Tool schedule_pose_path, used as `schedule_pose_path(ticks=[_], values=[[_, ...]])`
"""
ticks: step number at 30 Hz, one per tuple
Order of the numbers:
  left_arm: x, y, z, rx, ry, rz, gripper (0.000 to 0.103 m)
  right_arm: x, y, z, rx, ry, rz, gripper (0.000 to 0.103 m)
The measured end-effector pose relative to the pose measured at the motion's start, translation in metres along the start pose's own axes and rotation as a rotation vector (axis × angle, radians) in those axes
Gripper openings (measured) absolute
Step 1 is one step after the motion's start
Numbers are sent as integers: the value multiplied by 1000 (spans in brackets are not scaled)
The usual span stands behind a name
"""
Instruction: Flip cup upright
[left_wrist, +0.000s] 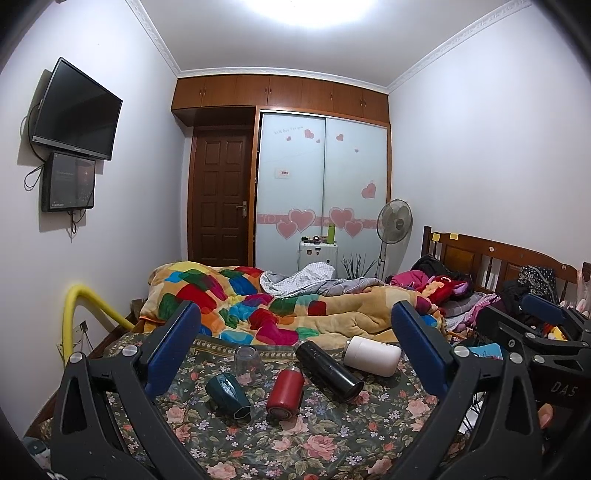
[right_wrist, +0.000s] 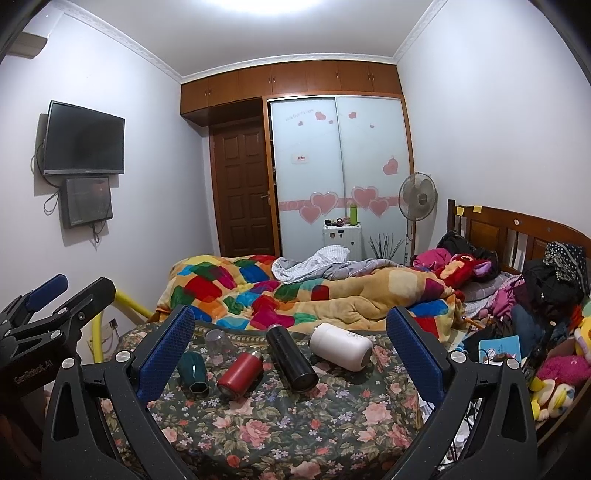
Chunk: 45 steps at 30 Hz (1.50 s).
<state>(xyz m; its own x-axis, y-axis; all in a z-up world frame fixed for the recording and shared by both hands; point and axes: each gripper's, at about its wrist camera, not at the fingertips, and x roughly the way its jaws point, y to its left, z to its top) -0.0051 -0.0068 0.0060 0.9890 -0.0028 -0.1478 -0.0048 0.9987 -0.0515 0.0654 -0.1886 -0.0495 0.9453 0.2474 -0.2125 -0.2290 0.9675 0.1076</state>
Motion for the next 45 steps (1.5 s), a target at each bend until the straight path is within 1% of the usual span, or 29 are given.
schedule_pose_path(ticks=[26, 33, 37, 40, 45], values=[[0, -1, 0, -7, -6, -1, 103, -2, 0, 1, -1, -2, 0, 103], [8, -1, -3, -11, 7, -1, 103, 0, 1, 7, -4, 10, 1, 103], [21, 2, -8, -5, 35, -16, 103, 7, 0, 7, -4, 22, 0, 103], [34, 3, -13, 1, 61, -12, 103, 16, -3, 2, -2, 38, -1, 103], [66, 6, -27, 6, 130, -11, 103, 36, -9, -4, 5, 76, -6, 103]])
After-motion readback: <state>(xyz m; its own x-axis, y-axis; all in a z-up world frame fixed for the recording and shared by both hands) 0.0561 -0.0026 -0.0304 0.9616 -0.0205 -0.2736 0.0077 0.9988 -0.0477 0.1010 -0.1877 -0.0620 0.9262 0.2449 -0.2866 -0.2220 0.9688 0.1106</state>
